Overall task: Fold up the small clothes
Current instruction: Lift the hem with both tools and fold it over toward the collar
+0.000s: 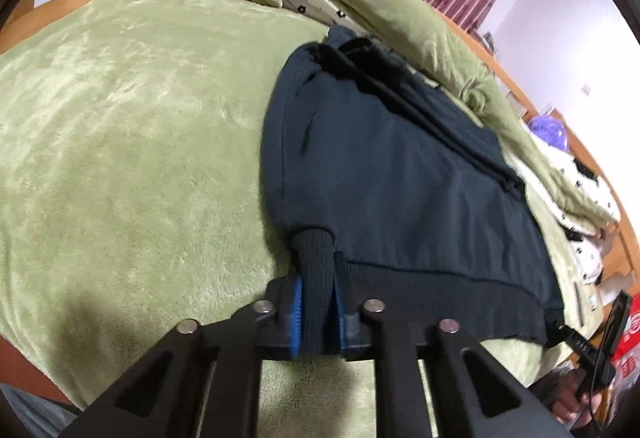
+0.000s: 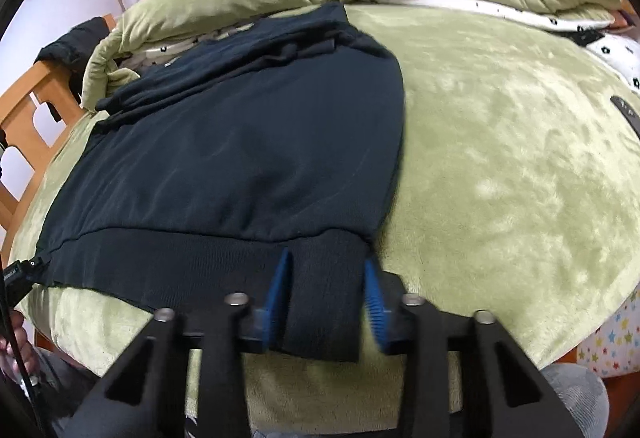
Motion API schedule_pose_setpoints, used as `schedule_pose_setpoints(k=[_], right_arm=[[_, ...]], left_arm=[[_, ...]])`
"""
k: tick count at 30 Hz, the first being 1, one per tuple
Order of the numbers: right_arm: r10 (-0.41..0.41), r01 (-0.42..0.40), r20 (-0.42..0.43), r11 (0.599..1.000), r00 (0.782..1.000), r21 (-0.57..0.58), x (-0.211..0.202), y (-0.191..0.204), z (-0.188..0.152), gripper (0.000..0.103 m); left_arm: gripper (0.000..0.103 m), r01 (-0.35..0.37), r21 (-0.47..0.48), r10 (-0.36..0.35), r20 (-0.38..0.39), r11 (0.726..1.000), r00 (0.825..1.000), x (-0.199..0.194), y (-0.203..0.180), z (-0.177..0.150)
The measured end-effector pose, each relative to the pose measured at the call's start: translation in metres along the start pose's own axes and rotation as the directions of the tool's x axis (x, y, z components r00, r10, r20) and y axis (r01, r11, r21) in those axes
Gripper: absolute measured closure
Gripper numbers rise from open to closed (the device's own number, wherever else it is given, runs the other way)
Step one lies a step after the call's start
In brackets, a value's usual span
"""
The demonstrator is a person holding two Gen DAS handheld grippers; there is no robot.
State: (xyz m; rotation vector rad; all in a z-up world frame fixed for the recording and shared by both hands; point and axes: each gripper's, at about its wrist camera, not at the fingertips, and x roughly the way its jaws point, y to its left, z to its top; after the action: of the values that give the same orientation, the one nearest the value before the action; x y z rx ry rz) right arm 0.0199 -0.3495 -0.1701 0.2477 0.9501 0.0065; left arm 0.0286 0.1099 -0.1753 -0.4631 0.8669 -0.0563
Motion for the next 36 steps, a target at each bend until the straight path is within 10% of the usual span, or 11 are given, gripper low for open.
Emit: schedule_pose_setpoints(k=[13,36], right_arm=[[0.105,-0.116,0.117,0.989,0.988,0.093,-0.053,-0.023,0.004,0.095],[0.056,-0.065,0.187,0.997,0.981,0.044,-0.124,-0.005,0.019,0.095]], left_arm=[[0.097,0.106,0.032,-0.108,0.097,0.994,0.989,-0.05,-0.022,-0.001],[0.097,0.034,0.073,-0.046,0.164,0.997,0.985,-0.102,-0.066,0.014]])
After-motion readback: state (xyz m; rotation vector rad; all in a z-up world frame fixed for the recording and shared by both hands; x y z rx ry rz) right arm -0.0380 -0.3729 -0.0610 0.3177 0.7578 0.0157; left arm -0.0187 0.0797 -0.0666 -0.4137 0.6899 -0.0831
